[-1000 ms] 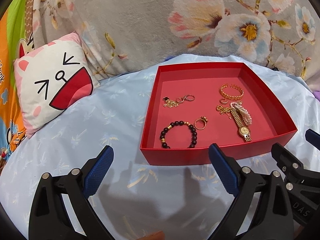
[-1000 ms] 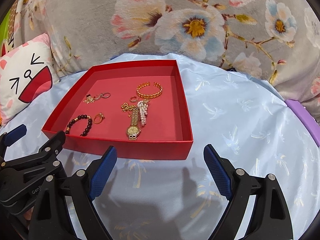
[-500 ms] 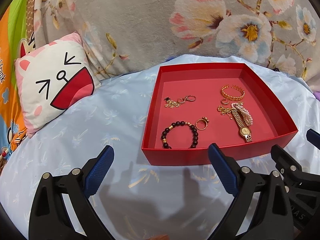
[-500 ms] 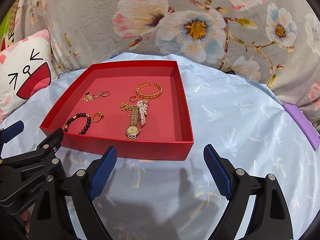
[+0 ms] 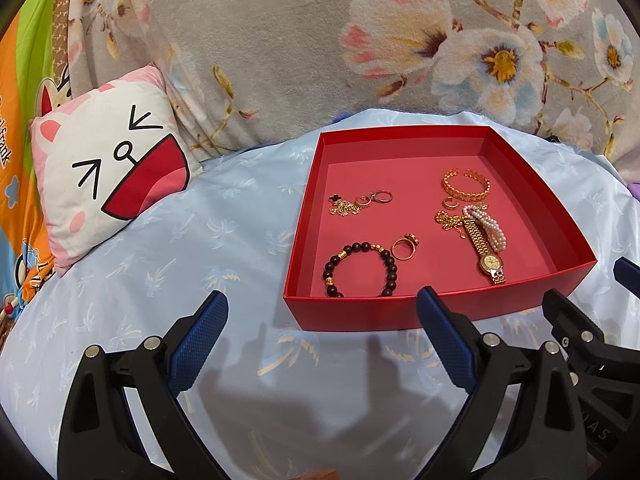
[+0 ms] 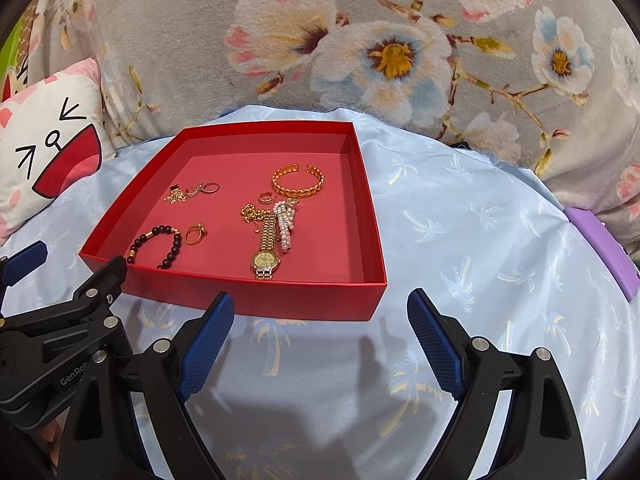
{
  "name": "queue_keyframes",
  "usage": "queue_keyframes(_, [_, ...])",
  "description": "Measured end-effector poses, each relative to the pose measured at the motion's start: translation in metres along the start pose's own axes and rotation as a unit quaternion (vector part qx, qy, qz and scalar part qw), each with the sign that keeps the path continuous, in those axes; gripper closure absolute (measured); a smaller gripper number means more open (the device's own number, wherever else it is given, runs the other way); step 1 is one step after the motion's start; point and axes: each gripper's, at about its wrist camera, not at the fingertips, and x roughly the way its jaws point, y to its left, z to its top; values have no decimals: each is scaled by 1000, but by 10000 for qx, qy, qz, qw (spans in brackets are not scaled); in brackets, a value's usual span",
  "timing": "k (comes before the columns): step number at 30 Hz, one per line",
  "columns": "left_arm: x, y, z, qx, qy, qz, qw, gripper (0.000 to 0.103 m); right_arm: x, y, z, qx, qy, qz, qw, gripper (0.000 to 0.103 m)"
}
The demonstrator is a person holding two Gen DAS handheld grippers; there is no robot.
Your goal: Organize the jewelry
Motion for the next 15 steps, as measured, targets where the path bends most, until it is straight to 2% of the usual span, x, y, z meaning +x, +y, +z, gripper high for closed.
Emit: queue_keyframes(15, [-1, 1, -1, 8, -32, 53, 10000, 11, 0, 0, 0, -6, -7, -6, 10000, 17])
